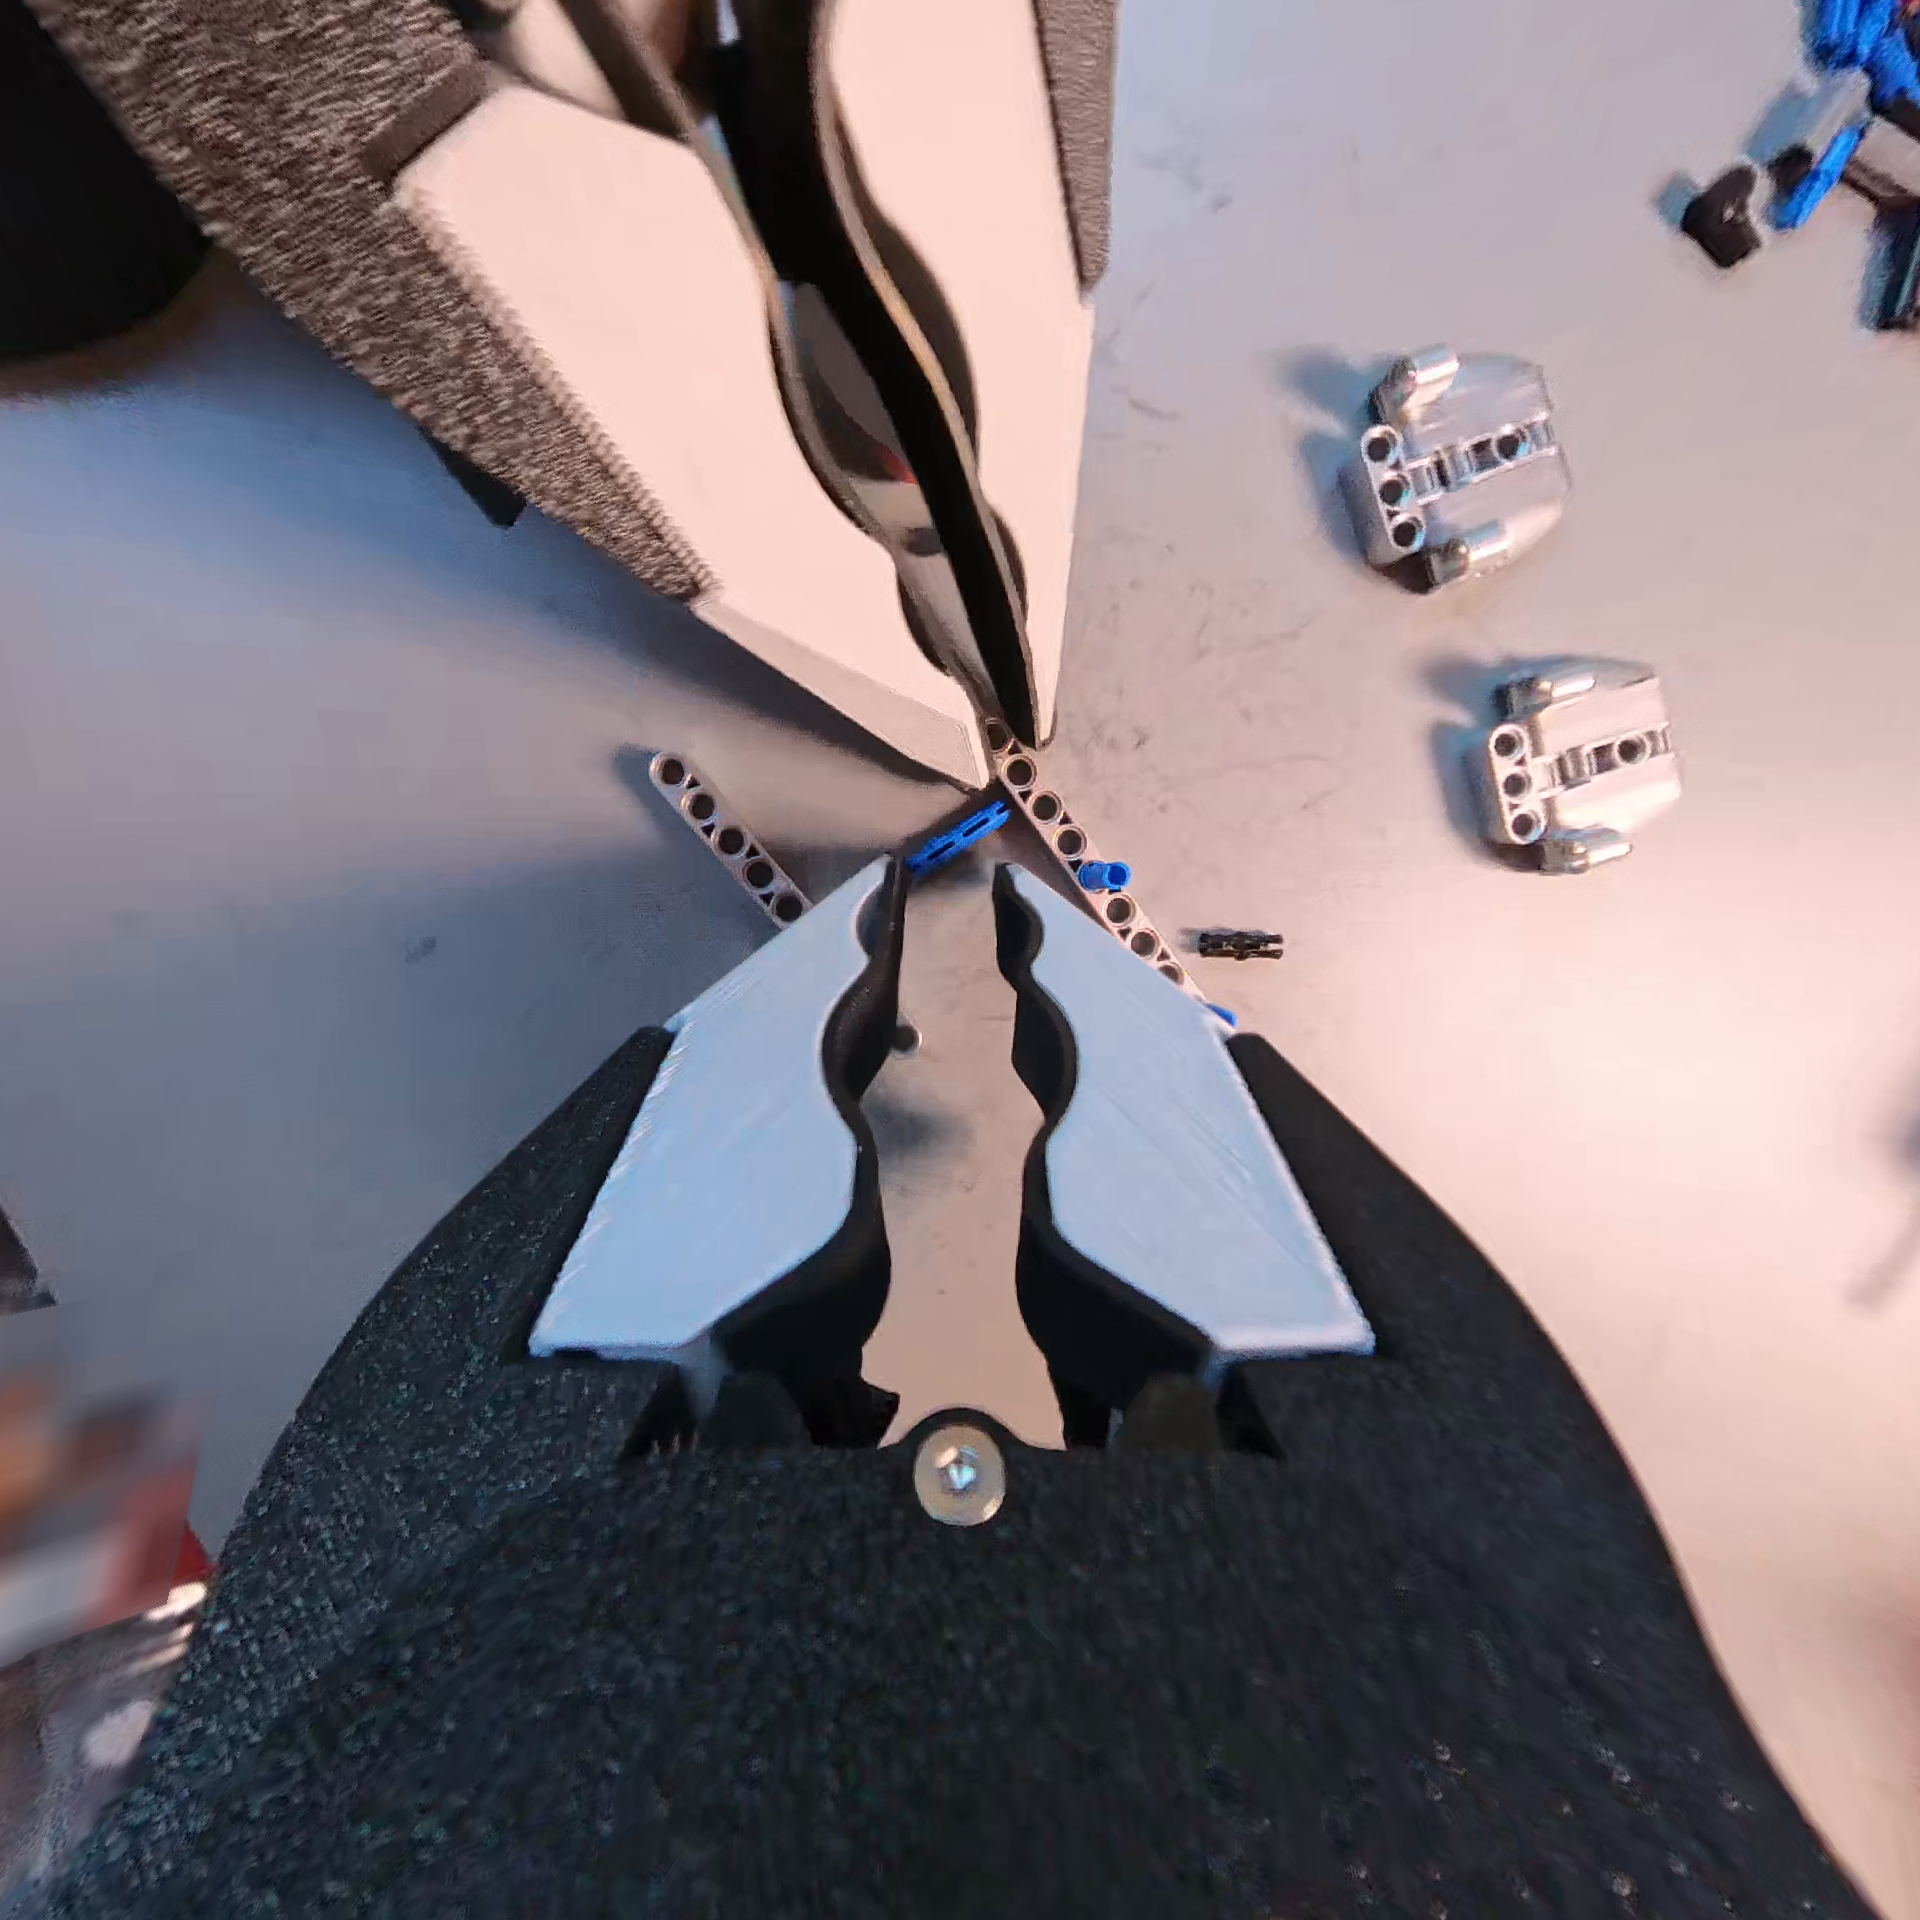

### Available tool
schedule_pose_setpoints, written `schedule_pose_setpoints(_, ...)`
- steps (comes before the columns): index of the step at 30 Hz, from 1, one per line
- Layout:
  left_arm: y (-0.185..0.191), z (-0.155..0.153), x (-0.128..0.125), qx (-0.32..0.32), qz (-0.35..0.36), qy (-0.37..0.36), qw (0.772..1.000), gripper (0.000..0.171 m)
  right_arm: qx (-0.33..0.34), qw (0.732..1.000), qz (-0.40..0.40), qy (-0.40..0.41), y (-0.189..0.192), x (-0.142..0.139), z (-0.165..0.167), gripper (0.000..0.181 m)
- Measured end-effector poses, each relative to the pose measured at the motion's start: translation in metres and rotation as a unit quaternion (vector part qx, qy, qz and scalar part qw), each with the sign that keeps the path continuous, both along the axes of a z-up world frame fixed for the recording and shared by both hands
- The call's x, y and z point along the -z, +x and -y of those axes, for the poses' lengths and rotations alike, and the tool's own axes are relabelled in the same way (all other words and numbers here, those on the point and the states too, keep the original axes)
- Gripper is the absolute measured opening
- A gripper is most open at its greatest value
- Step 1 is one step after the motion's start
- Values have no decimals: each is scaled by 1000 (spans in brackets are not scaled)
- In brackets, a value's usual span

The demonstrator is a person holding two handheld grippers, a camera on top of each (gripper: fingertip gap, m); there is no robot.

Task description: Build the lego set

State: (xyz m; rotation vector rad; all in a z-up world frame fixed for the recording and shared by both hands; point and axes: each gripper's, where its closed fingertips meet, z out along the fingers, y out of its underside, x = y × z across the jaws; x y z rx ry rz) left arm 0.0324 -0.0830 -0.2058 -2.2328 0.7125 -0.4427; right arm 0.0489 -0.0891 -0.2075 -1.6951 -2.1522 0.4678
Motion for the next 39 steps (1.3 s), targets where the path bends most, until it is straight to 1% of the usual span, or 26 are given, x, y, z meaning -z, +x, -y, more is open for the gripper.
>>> schedule_pose_setpoints(1,0,0,0,-3,0,1,1000,6,9,1000,-3,-4,-1,1,-1,17)
schedule_pose_setpoints(6,-5,-1,-4,-14,11,2,1000,7,16,1000,-2,-12,-6,2,-1,16)
schedule_pose_setpoints(9,-12,-4,-12,-30,37,6,999,9,15,1000,-3,-10,-7,2,-3,8)
schedule_pose_setpoints(13,-20,-6,-28,-50,92,11,994,9,14,1000,-15,-16,-7,2,-3,7)
schedule_pose_setpoints(14,-22,-7,-30,-55,104,9,993,10,9,1000,-21,-13,-6,1,-4,2)
schedule_pose_setpoints(17,-26,-7,-36,-64,139,2,988,11,-15,998,-58,-14,-5,-3,-2,2)
schedule_pose_setpoints(20,-24,-5,-43,-57,174,-3,983,13,-32,993,-114,-23,-6,-17,-1,3)
schedule_pose_setpoints(23,-13,0,-66,-24,242,15,970,17,-46,977,-206,-28,-12,-43,0,3)
schedule_pose_setpoints(26,-7,3,-96,5,302,69,951,18,-39,951,-301,-59,-17,-74,-1,3)
schedule_pose_setpoints(28,-5,3,-108,10,316,103,943,18,-31,929,-359,-85,-19,-93,-3,3)
schedule_pose_setpoints(30,-2,3,-113,15,315,127,941,17,-28,911,-398,-107,-20,-106,-4,3)
schedule_pose_setpoints(33,1,2,-118,15,316,153,936,11,-30,893,-433,-122,-21,-115,-4,3)
schedule_pose_setpoints(36,3,2,-120,14,333,159,929,5,-39,887,-444,-121,-23,-115,-3,3)
schedule_pose_setpoints(39,5,1,-118,14,330,160,930,4,-50,887,-446,-112,-25,-111,-1,3)
